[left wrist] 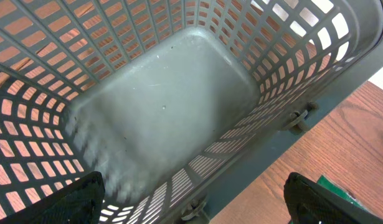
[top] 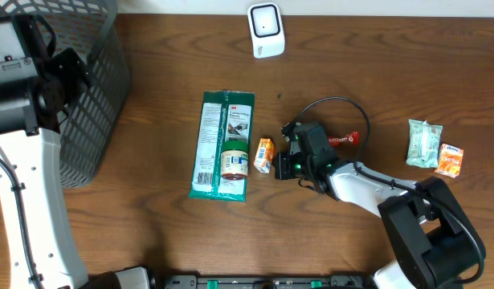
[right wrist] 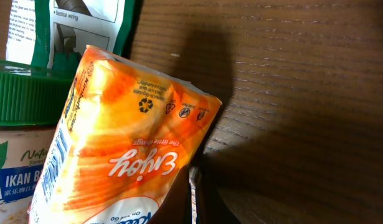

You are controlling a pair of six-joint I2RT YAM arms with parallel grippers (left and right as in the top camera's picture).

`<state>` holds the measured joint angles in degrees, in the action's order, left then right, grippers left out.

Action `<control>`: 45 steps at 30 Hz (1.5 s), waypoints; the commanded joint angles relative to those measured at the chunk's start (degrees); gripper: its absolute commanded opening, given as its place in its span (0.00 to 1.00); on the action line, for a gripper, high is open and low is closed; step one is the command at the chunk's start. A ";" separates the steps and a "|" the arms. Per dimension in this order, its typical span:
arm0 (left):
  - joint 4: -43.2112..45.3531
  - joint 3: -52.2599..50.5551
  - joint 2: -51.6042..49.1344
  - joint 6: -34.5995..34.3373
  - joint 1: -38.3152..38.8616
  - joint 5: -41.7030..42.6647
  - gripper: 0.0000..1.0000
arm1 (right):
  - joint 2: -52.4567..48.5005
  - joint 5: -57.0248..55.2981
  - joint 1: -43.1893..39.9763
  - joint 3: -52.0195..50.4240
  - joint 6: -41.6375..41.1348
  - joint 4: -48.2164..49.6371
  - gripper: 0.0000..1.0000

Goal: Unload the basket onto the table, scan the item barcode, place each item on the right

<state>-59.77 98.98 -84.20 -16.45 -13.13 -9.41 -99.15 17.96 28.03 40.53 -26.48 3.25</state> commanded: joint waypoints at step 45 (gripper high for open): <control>-0.04 0.35 0.07 0.55 -0.31 -0.72 0.93 | -0.59 16.72 -11.45 -0.07 0.83 -6.01 0.02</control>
<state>-59.77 98.98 -84.20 -16.45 -13.13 -9.41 -99.26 34.52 17.02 40.75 -26.52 -2.59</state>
